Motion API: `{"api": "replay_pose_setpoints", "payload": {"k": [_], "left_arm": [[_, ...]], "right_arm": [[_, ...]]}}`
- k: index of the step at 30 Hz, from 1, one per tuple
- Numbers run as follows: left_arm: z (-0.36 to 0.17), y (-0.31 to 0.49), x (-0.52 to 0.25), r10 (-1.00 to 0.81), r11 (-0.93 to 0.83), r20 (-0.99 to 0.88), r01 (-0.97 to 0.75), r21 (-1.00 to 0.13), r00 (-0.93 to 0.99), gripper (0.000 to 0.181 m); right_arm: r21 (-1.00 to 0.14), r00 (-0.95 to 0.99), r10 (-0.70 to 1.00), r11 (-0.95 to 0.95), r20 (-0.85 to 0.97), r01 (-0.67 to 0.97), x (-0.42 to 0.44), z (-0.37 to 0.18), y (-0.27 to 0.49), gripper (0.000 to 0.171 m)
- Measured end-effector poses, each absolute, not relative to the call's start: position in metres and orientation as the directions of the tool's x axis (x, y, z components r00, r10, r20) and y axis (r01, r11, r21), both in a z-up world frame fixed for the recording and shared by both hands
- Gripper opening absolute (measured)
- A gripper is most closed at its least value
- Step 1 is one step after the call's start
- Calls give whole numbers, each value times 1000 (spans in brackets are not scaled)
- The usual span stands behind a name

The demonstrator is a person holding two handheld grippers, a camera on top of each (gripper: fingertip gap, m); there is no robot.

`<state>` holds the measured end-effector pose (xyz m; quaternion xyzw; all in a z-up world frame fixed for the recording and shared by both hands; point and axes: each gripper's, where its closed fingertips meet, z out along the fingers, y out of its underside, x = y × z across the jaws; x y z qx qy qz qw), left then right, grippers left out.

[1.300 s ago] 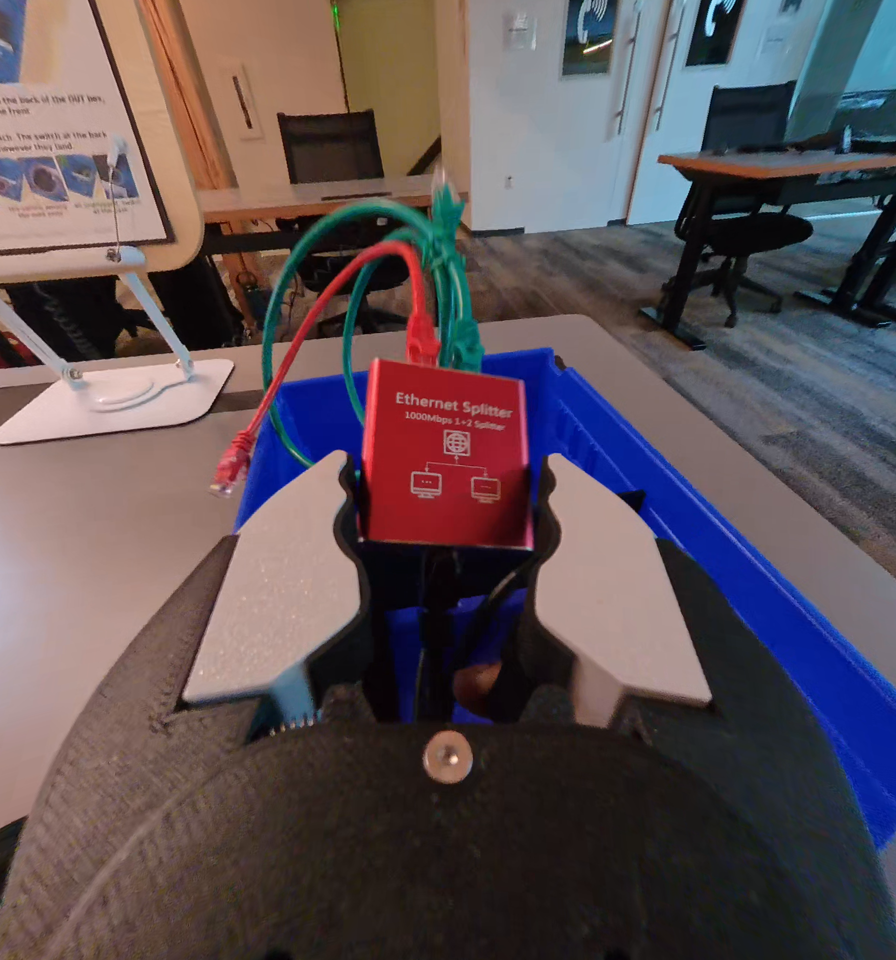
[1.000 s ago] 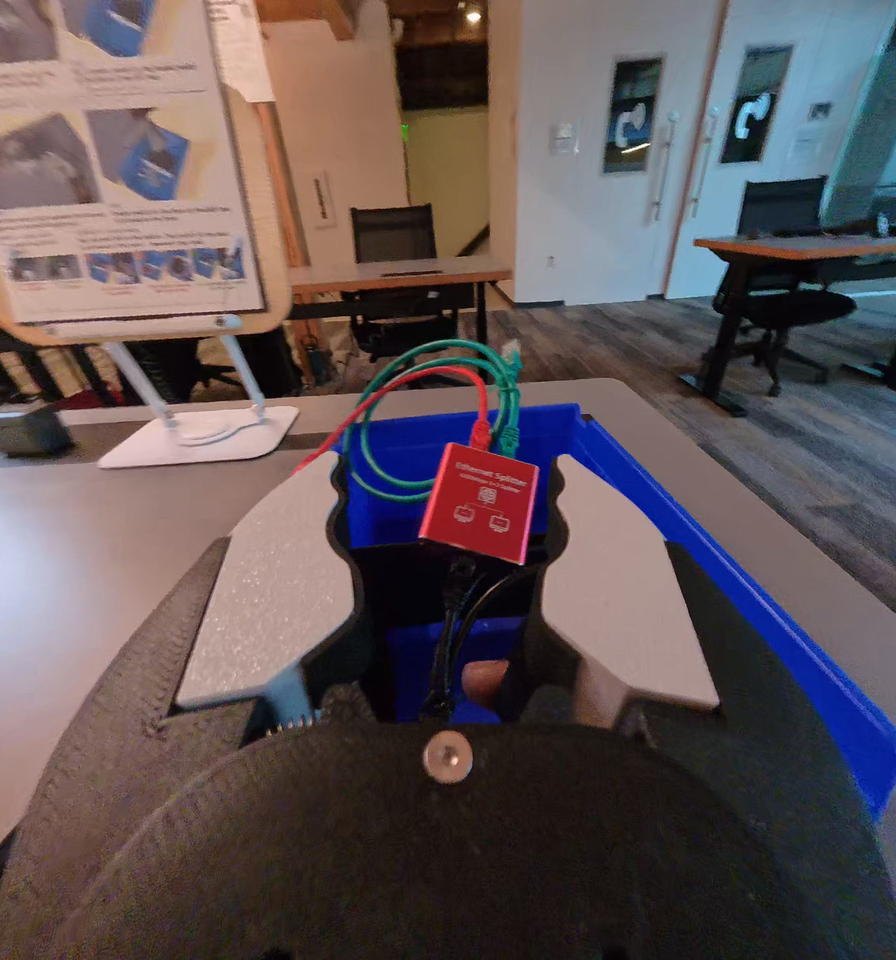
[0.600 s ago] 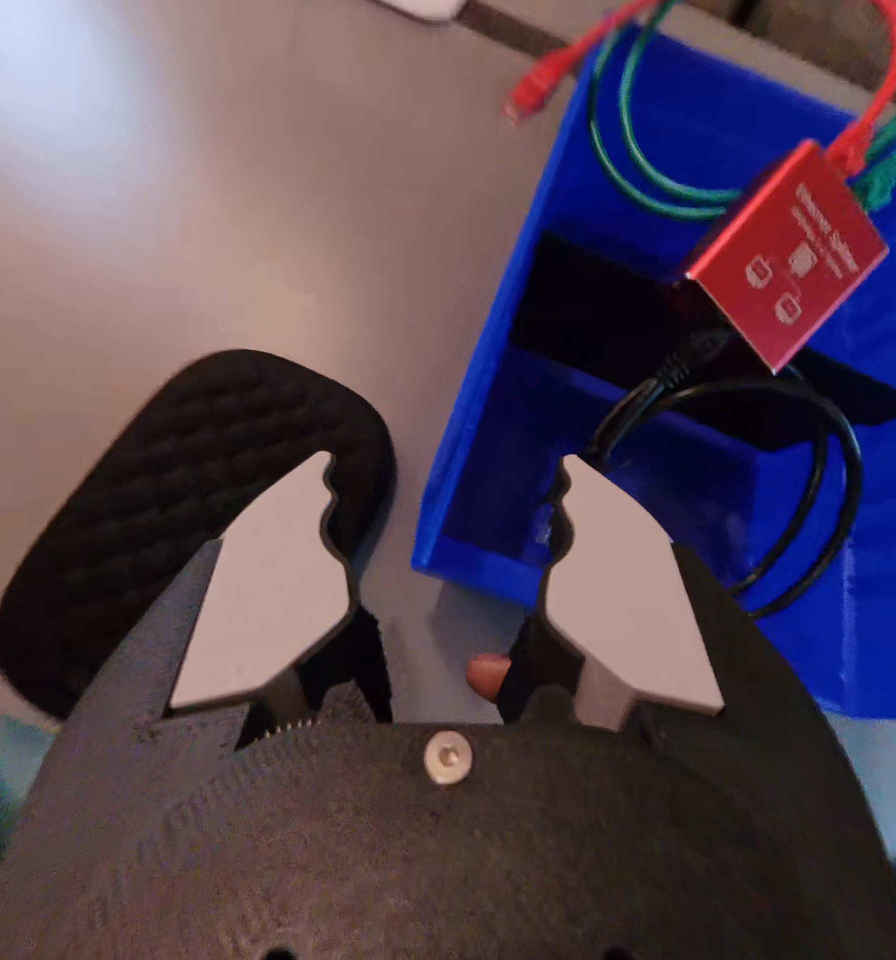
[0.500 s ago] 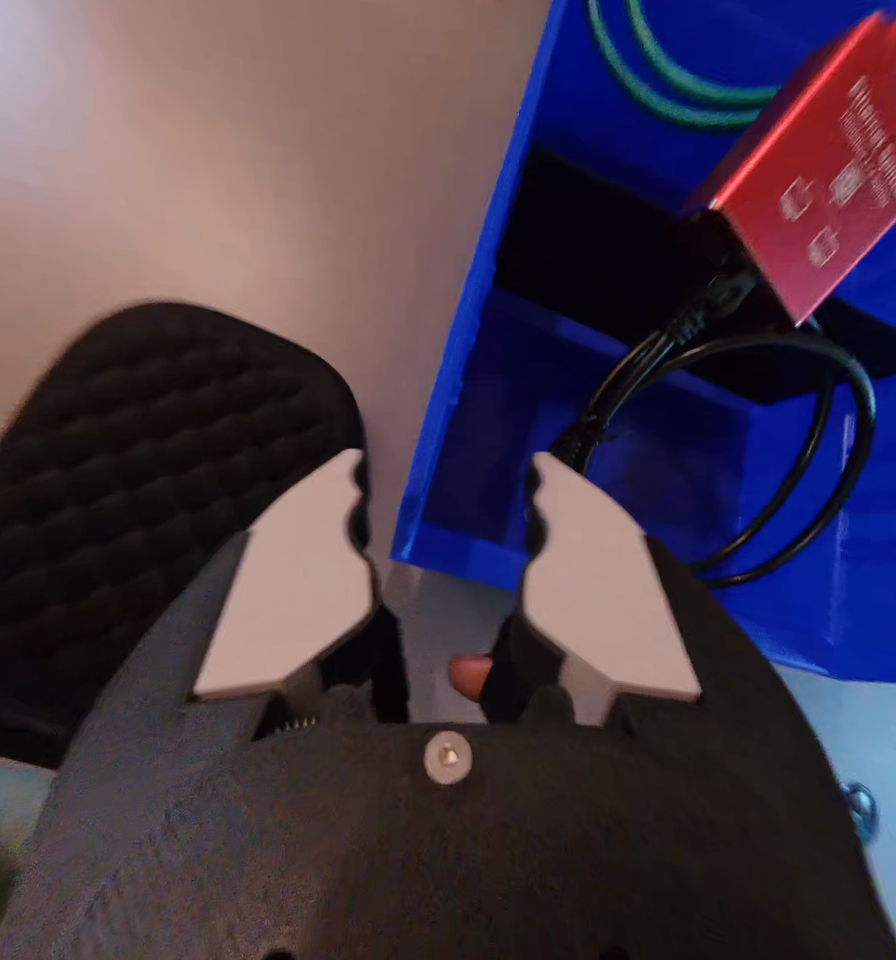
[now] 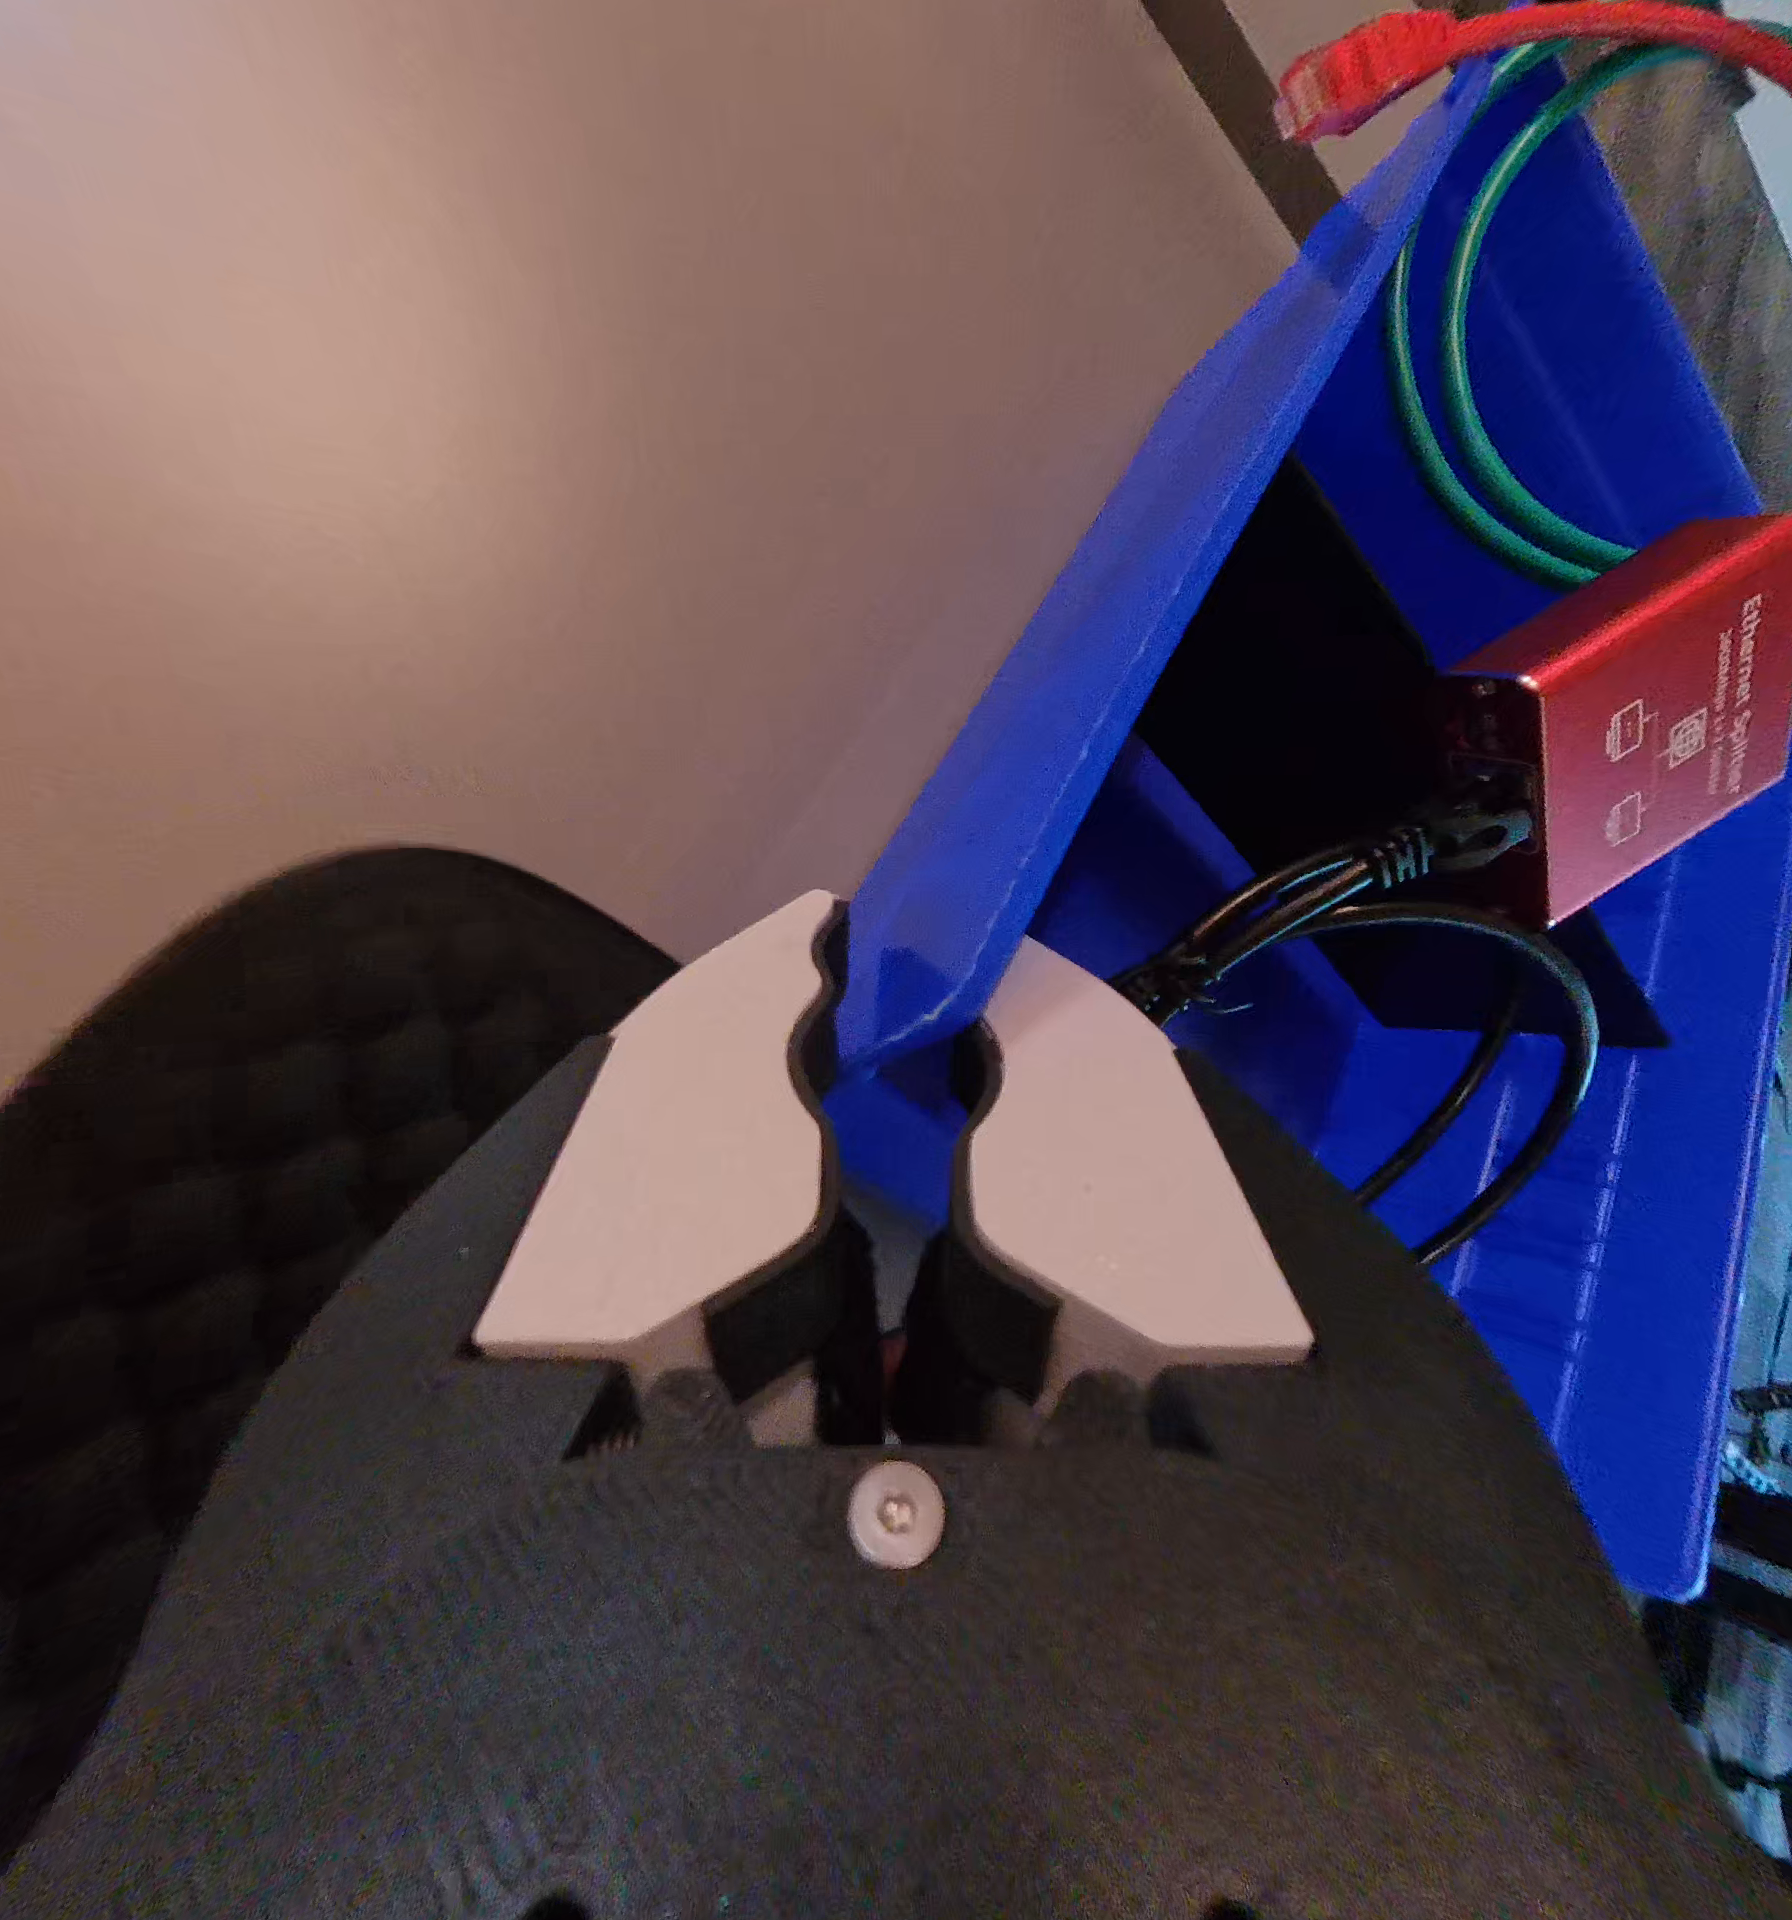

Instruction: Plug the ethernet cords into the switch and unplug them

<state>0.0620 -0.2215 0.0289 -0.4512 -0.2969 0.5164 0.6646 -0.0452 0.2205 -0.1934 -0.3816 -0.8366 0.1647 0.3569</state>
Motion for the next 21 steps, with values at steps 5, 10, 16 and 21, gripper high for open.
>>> {"api": "replay_pose_setpoints", "payload": {"k": [5, 10, 16, 21], "left_arm": [[33, -237, 69, 964, 66, -57, -440, -896, 261, 24], [35, -254, 75, 974, 59, -47, -449, -891, 221, 24], [36, -279, 84, 986, 48, -30, -451, -891, 164, 24], [37, -303, 93, 994, 47, -1, -458, -888, 105, 24]], "right_arm": [[-611, -506, 753, 647, 420, 457, -62, -193, 163, 20], [-643, -589, 711, 664, 384, 383, -70, -193, 97, 23], [-693, -710, 603, 685, 363, 227, -67, -193, 2, 30], [-695, -766, 511, 709, 389, 119, -67, -193, -69, 36]]}}
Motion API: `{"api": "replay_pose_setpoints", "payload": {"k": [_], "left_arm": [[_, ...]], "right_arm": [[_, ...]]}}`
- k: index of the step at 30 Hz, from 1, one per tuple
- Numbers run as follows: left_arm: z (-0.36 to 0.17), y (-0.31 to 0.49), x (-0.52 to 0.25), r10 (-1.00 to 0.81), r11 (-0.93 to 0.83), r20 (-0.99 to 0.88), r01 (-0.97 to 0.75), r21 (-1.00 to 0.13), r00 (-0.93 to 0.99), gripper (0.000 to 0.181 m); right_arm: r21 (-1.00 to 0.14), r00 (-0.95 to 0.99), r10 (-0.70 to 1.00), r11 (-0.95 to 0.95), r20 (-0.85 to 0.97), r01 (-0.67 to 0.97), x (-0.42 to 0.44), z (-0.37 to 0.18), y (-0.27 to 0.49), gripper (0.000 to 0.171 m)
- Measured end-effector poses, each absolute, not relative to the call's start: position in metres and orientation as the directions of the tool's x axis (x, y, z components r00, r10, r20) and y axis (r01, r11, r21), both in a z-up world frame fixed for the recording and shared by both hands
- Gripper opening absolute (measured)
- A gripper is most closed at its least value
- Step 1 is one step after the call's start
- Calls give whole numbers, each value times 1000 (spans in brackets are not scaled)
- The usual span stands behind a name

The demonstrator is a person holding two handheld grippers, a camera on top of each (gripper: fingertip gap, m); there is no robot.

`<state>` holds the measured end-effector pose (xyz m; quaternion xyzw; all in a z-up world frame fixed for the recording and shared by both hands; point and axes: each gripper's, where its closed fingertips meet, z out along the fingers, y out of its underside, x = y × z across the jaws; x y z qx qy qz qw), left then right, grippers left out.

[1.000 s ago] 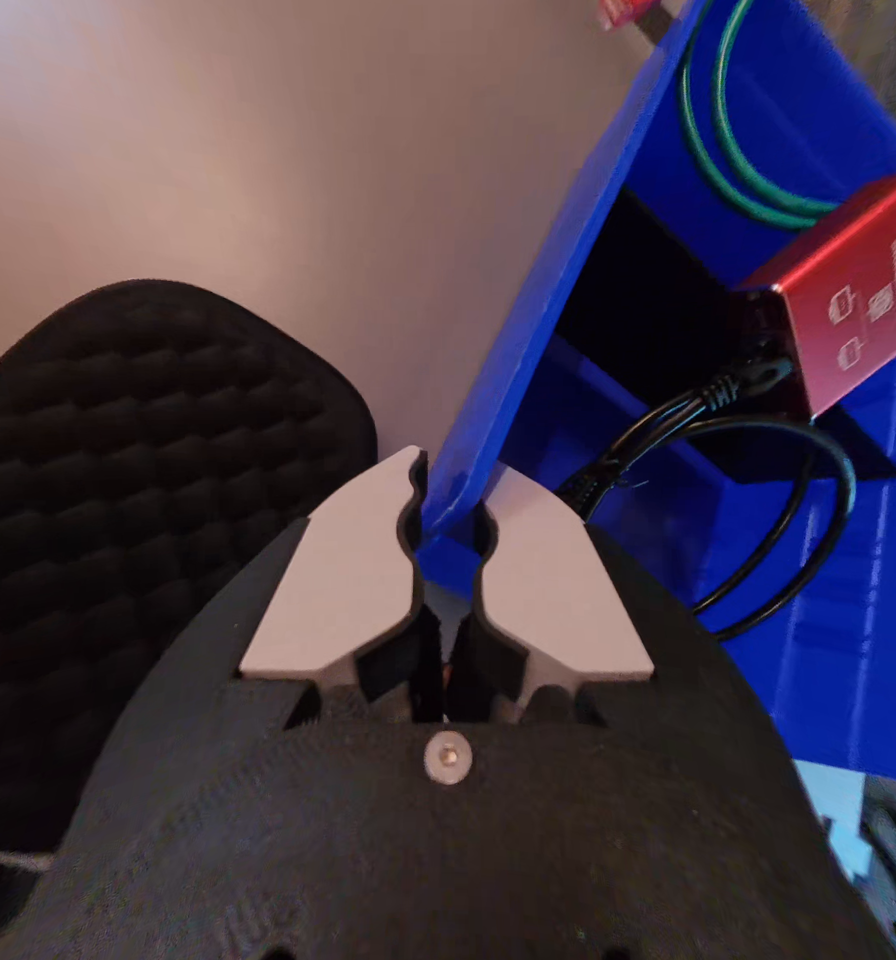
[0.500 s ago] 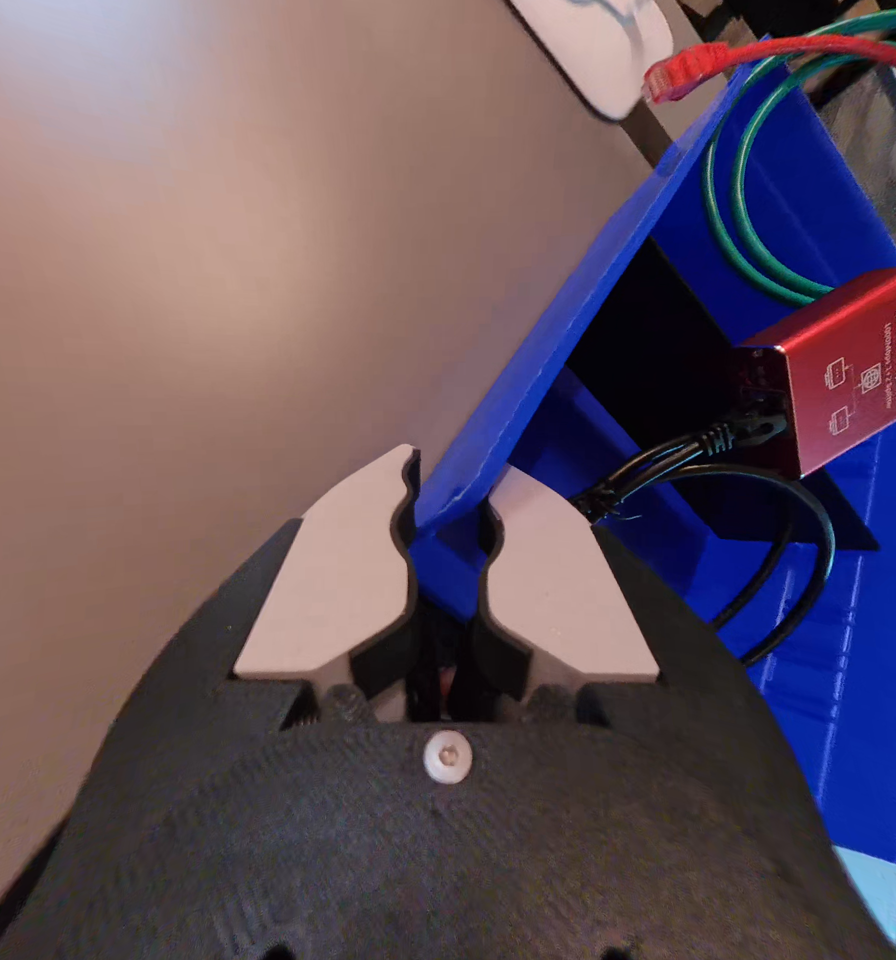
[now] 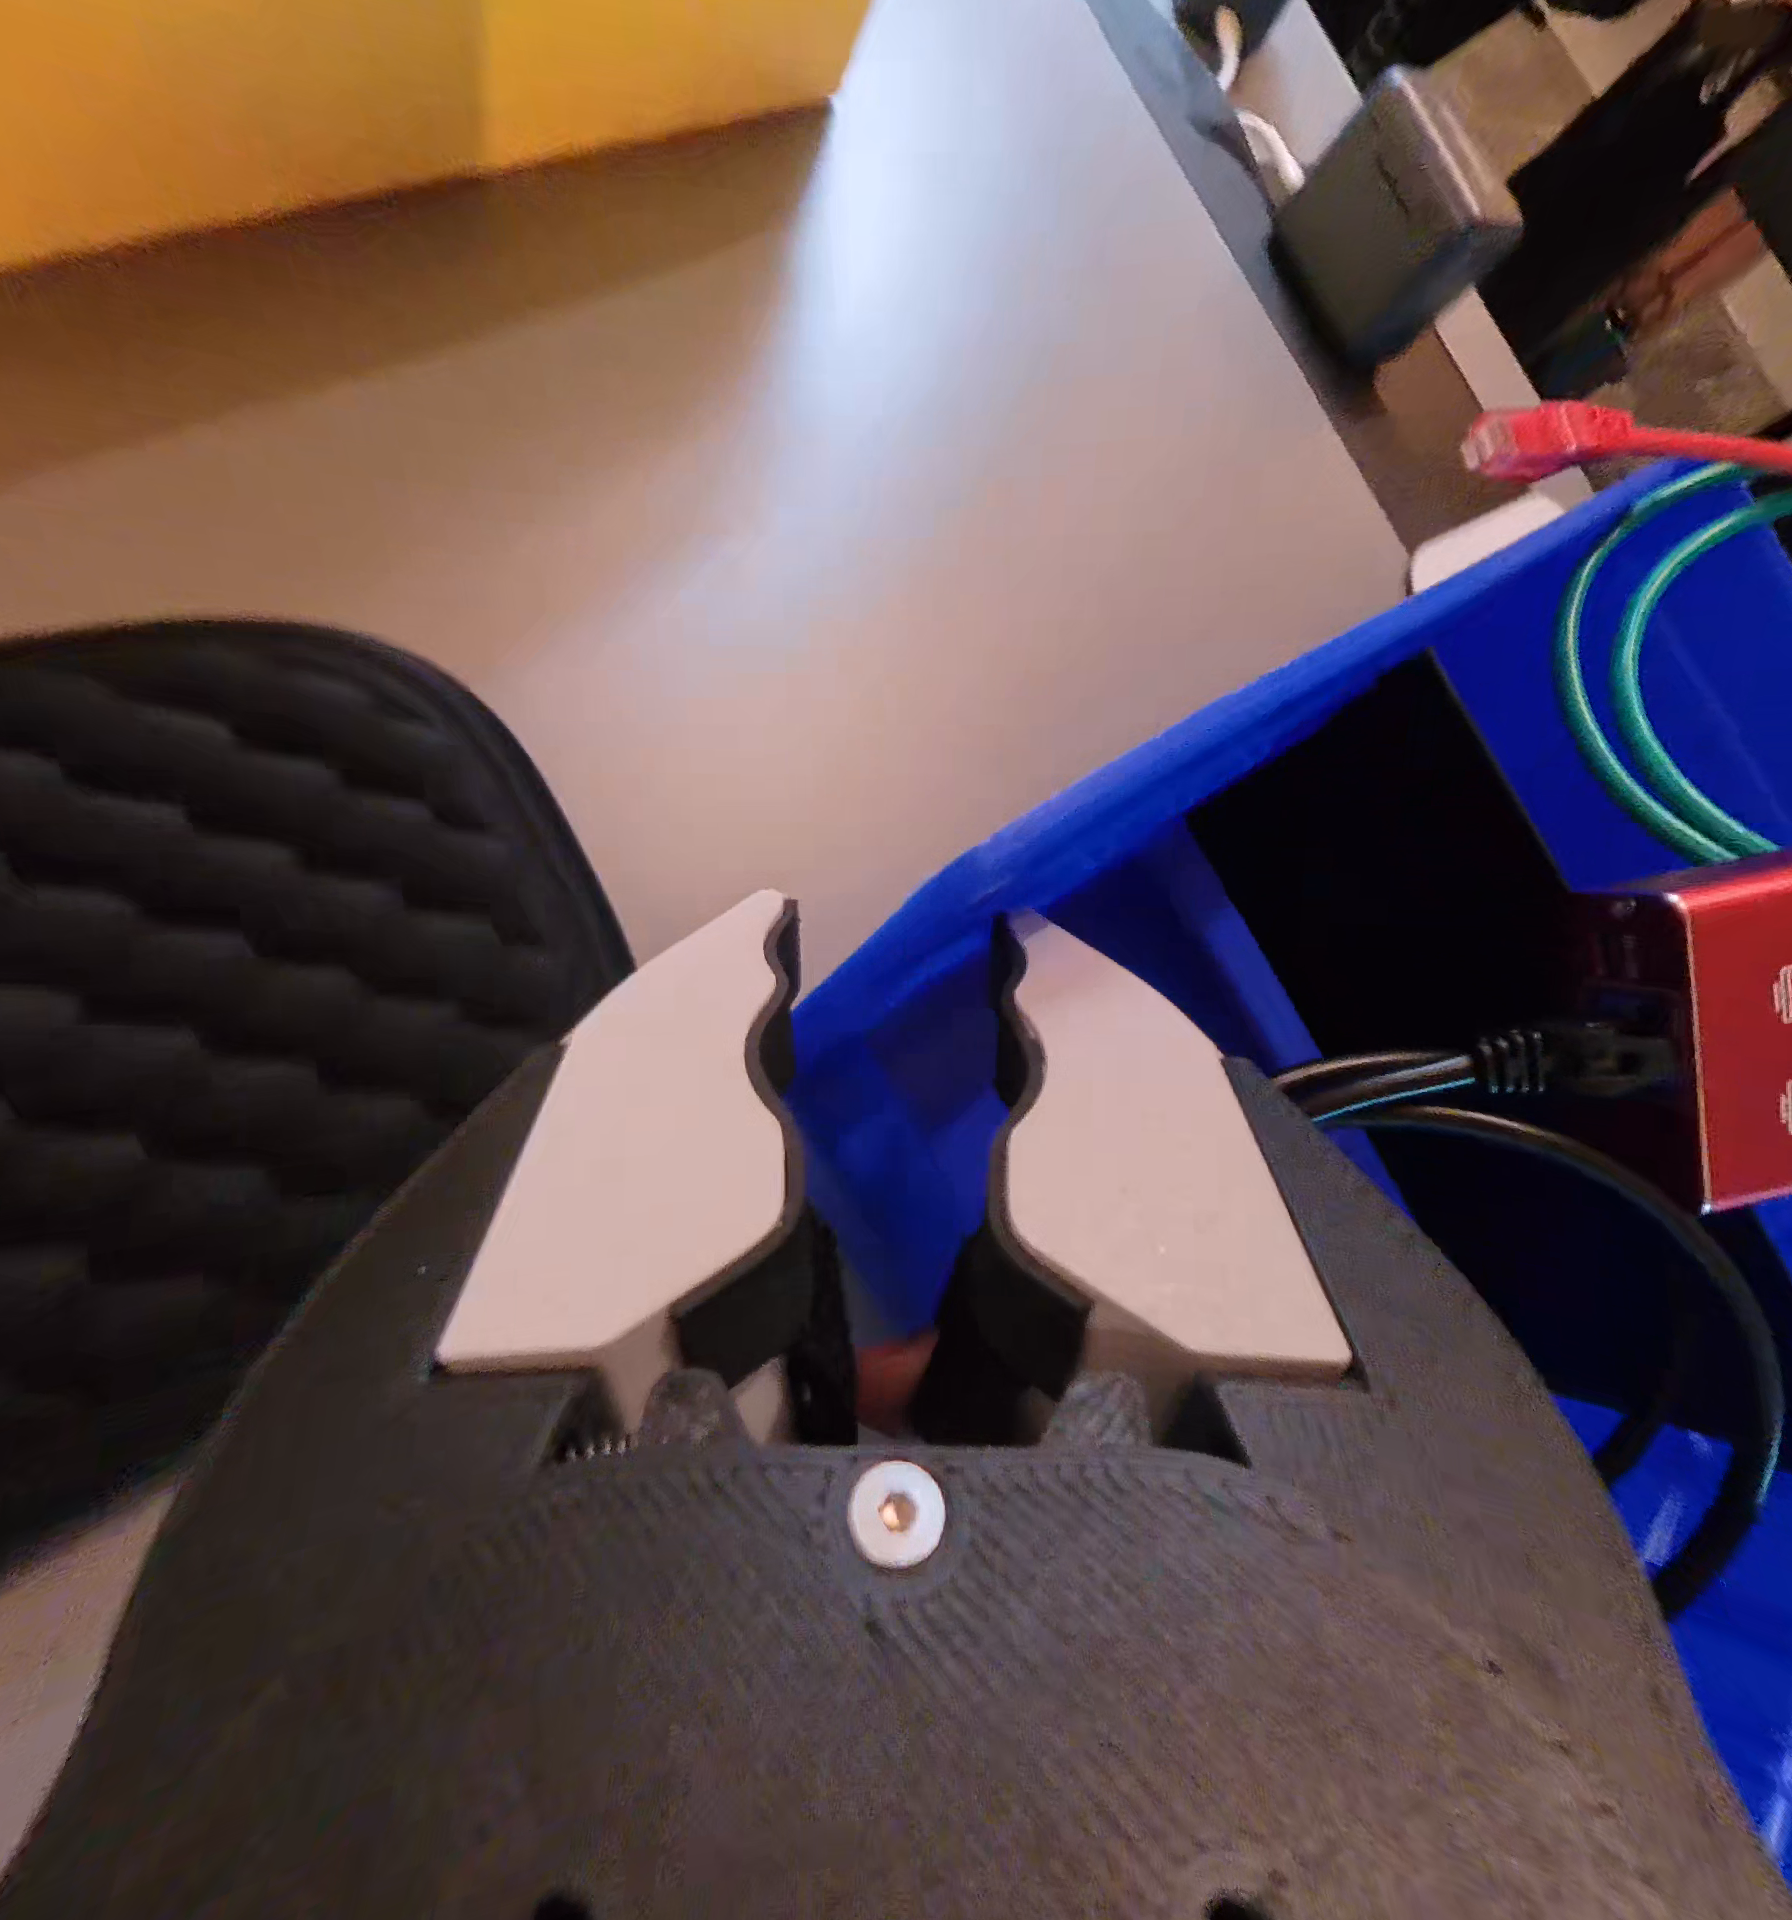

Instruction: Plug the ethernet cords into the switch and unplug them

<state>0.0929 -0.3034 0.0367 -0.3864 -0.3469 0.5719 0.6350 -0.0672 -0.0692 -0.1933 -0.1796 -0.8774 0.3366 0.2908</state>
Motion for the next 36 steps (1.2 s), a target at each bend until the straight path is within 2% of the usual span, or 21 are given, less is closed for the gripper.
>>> {"api": "replay_pose_setpoints", "payload": {"k": [7, 15, 19, 22, 26, 27, 30, 31, 32, 36], "left_arm": [[25, -340, 99, 1000, 26, 28, -418, -908, 3, 24], [-34, -399, 82, 986, 33, 60, -169, -985, -155, 32], [-77, -422, 68, 972, 13, 13, -3, -1000, -233, 33], [-105, -434, 57, 969, 34, 19, 56, -998, -248, 41], [-141, -440, 39, 964, 180, 162, 72, -981, -209, 51], [-151, -438, 35, 963, 210, 188, 99, -973, -195, 50], [-168, -424, 37, 972, 222, 193, 241, -945, -136, 14], [-168, -417, 41, 977, 209, 187, 293, -933, -102, 9], [-166, -412, 44, 979, 206, 193, 328, -922, -72, 11], [-159, -420, 46, 985, 160, 130, 313, -936, -115, 47]], "right_arm": [[-736, -826, 428, 676, 366, 24, -67, -192, -133, 35], [-757, -865, 349, 651, 360, -53, -55, -192, -182, 35], [-786, -895, 305, 614, 324, -76, -43, -191, -195, 36], [-894, -919, 320, 444, 229, -68, -27, -167, -199, 48], [-975, -920, 347, 184, 182, -124, 0, -118, -203, 55], [-976, -927, 327, 173, 182, -131, 10, -116, -208, 55], [-955, -930, 288, 251, 228, -156, 26, -130, -222, 59], [-946, -926, 289, 279, 244, -162, 26, -136, -225, 60], [-942, -924, 296, 297, 243, -153, 25, -141, -226, 60], [-935, -923, 336, 350, 188, -63, 16, -156, -230, 58]]}}
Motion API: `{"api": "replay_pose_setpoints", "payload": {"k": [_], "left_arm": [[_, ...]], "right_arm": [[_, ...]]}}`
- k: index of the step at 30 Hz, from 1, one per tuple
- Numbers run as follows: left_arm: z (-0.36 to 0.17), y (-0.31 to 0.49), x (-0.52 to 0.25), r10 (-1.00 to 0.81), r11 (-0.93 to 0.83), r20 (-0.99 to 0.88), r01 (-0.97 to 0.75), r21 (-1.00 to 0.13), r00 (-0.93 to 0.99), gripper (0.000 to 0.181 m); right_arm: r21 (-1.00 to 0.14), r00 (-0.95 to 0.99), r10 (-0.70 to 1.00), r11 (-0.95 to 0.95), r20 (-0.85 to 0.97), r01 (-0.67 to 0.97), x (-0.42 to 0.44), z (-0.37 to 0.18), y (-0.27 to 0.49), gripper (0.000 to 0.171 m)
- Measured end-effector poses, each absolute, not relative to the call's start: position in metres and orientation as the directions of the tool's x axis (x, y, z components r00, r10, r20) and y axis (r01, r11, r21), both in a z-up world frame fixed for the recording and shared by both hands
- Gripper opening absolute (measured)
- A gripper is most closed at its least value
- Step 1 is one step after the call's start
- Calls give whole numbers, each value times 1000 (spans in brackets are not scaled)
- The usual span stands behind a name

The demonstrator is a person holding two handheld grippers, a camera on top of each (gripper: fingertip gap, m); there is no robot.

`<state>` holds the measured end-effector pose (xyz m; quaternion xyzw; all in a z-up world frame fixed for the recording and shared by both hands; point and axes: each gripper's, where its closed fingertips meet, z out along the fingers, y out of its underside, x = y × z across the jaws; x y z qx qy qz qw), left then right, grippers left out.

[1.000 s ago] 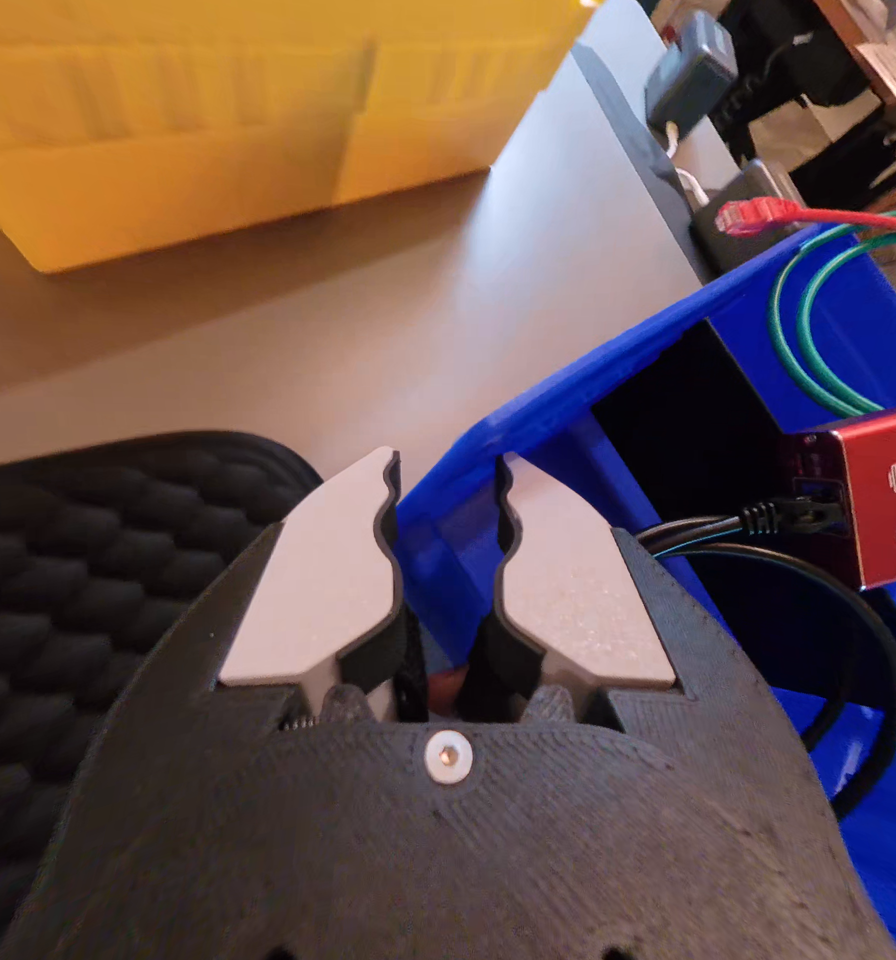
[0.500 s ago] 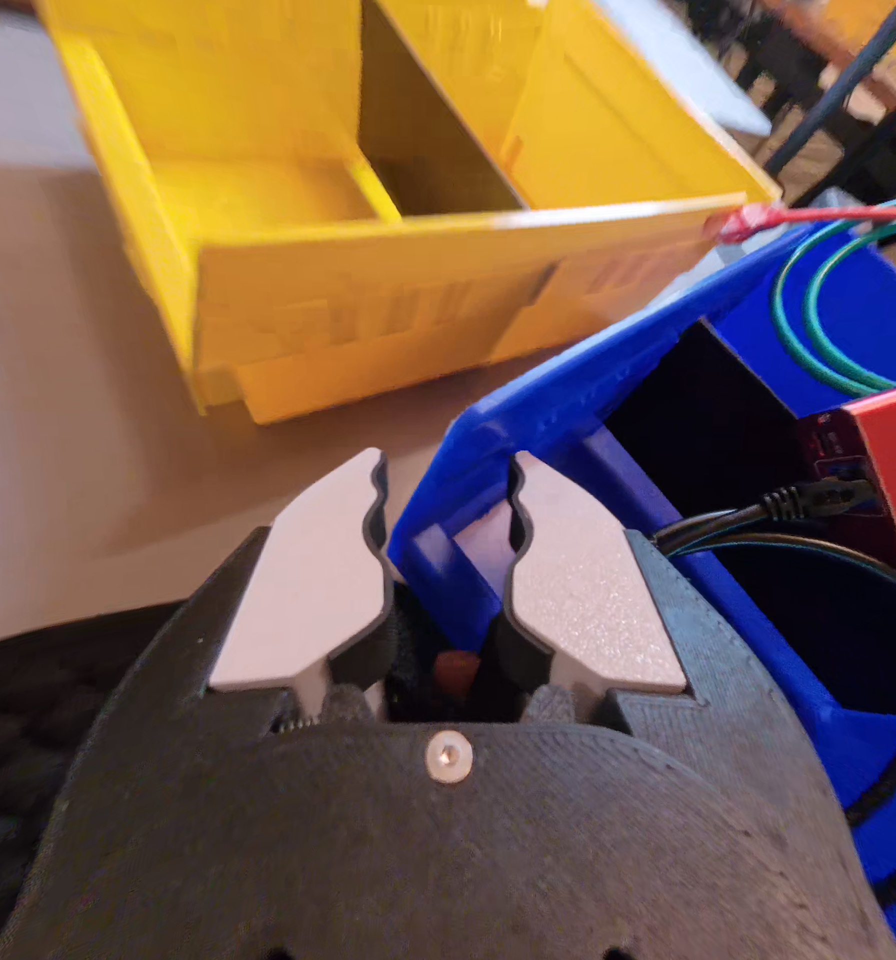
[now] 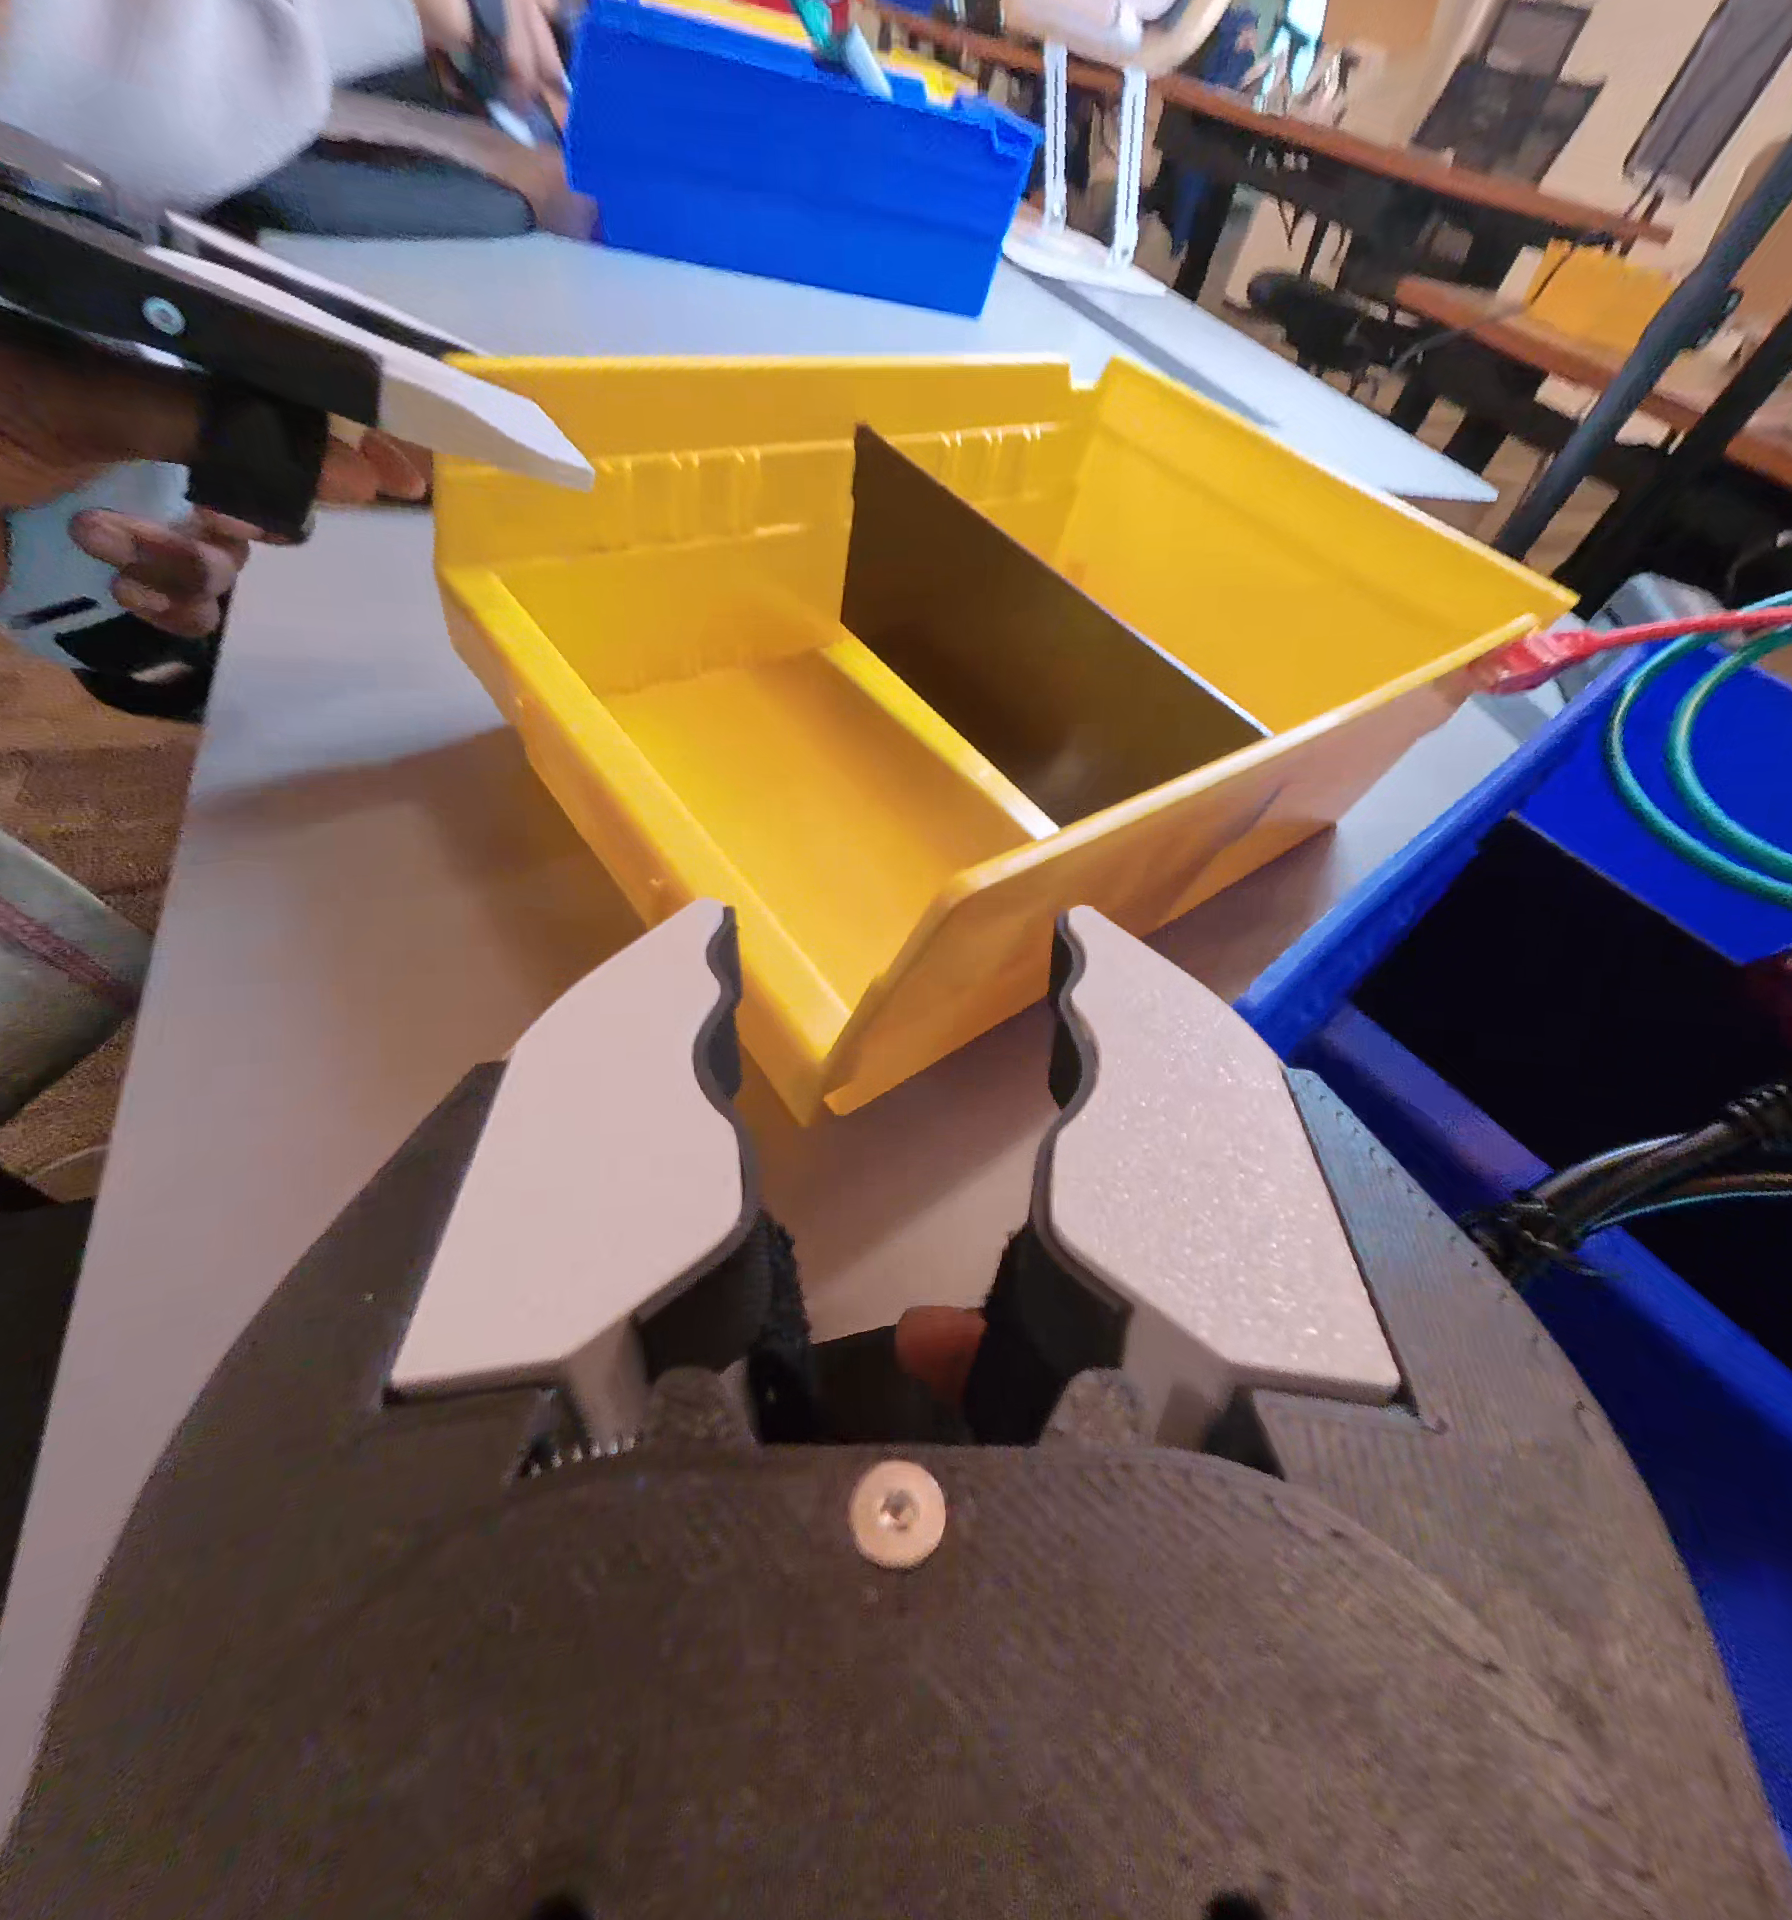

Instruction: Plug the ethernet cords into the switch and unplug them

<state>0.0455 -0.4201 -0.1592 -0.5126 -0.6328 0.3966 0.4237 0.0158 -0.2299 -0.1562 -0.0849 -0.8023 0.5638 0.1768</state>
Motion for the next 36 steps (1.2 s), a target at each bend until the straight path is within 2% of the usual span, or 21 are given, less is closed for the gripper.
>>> {"api": "replay_pose_setpoints", "payload": {"k": [2, 3, 4, 5, 12, 17, 20, 23, 27, 31, 36], "left_arm": [[-168, -417, 38, 988, 143, 117, 319, -937, -98, 50], [-171, -416, 33, 990, 133, 109, 311, -941, -94, 43], [-169, -416, 29, 990, 120, 95, 273, -954, -103, 19], [-163, -422, 26, 982, 120, 84, 210, -970, -172, 6], [-94, -405, 35, 939, -104, -101, 8, -995, -328, 5], [-19, -359, 56, 966, -68, 20, -327, -942, -258, 5], [10, -311, 58, 981, -82, 7, -449, -890, -192, 5], [19, -248, 45, 995, -84, -48, -471, -878, -89, 6], [3, -154, 12, 992, -29, -75, -398, -917, 102, 9], [-21, -64, -25, 961, -6, -84, -282, -959, 265, 11], [-57, 26, -67, 918, -43, -109, -177, -983, 381, 12]], "right_arm": [[-913, -923, 332, 405, 197, -49, 12, -164, -234, 48], [-902, -920, 330, 428, 211, -54, 9, -168, -235, 36], [-894, -912, 332, 441, 240, -74, 7, -168, -235, 26], [-887, -904, 331, 450, 271, -101, 5, -168, -236, 25], [-849, -762, 405, 391, 505, -355, 1, -124, -218, 18], [-810, -638, 503, 296, 582, -506, 12, -63, -175, 18], [-781, -559, 565, 294, 607, -551, 17, -40, -127, 17], [-782, -497, 627, 330, 600, -528, 17, -33, -62, 17], [-818, -425, 713, 385, 558, -427, 12, -40, 33, 16], [-863, -360, 785, 431, 503, -265, 1, -69, 119, 16], [-907, -293, 859, 413, 419, -86, -18, -106, 203, 15]]}}
